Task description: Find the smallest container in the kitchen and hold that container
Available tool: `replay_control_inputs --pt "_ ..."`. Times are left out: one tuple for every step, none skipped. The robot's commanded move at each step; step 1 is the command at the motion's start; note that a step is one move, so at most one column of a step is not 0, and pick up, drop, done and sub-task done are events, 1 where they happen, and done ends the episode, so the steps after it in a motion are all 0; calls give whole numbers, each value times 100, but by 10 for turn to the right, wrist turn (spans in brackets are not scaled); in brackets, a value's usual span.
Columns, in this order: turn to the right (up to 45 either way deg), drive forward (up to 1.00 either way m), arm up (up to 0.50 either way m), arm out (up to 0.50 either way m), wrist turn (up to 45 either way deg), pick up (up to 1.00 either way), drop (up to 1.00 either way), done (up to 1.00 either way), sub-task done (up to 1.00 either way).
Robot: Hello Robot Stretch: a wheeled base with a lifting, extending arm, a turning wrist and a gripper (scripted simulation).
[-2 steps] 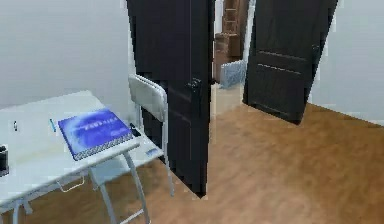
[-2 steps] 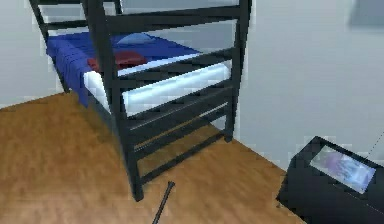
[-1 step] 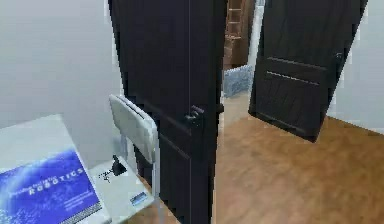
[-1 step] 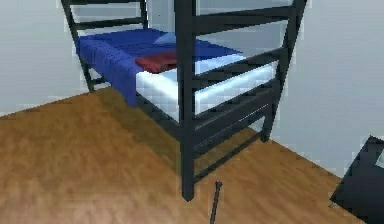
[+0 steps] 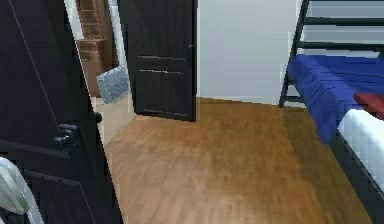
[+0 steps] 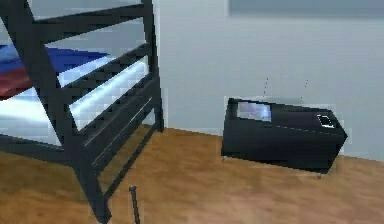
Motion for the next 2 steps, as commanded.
replay_control_inputs --pt "30 0 0 0 0 0 0 0 0" --pt "-450 0 0 0 0 0 0 0 0"
